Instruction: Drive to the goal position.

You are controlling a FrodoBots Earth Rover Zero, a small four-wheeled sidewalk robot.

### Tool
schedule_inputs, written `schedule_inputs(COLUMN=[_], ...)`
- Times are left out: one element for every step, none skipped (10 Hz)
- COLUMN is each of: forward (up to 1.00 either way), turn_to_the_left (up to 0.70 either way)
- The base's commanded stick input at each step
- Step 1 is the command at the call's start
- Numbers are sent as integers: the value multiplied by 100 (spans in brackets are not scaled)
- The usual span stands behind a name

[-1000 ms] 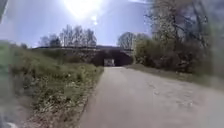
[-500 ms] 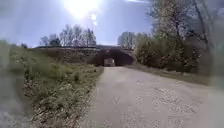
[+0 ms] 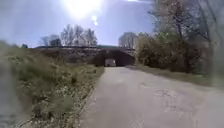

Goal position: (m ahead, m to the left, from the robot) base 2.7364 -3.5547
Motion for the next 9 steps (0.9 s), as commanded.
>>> schedule_inputs(forward=[70, 70, 70, 70, 70, 70, 70, 0, 0], turn_to_the_left=[0, 0, 0, 0, 0, 0, 14, 45, 45])
